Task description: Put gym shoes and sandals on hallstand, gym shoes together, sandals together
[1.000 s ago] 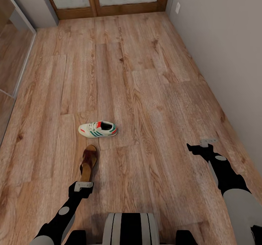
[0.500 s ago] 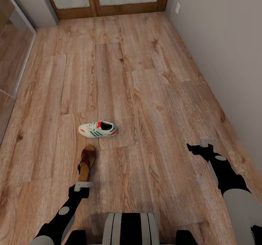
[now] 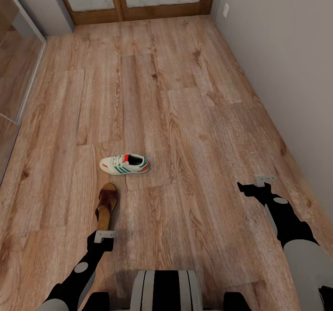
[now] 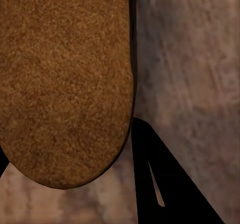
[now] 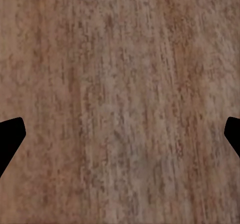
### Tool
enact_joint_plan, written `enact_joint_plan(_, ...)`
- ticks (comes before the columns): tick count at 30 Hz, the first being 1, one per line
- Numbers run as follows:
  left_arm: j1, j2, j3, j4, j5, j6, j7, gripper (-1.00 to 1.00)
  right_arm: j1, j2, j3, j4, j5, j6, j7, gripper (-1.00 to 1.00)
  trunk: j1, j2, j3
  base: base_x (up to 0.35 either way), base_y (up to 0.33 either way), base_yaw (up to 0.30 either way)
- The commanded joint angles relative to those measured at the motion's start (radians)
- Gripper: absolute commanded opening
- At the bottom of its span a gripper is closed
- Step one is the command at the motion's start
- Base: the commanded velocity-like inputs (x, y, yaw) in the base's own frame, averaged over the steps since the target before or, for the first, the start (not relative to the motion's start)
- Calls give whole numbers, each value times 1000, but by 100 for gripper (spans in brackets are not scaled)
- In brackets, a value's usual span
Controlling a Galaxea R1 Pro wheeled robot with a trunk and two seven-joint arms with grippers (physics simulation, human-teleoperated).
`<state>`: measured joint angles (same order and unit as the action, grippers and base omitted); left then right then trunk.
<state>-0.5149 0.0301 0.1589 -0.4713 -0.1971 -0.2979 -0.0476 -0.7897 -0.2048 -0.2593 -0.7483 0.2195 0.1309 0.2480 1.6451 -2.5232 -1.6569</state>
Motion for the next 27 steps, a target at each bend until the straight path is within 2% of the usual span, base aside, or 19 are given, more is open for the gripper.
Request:
enact_joint_plan(1, -1, -1, 8, 0, -16, -3, -3, -100, 0, 1, -5, -2, 10, 4, 8, 100, 0, 0, 0, 0, 0, 0)
enact_joint_plan(13, -1, -1, 8, 0, -16, -3, -3, -100, 0, 1, -5, -2, 10, 4, 8, 100, 0, 0, 0, 0, 0, 0)
enact_joint_plan(21, 0, -1, 8, 0, -16, -4, -4, -100, 0, 1, -5, -2, 11, 4, 8, 100, -4, 2, 30, 0, 0, 0)
enact_joint_plan(27, 36, 0, 10, -9, -14, -6, -3, -100, 0, -1, -6, -2, 11, 4, 8, 100, -6, 3, 54, 0, 0, 0)
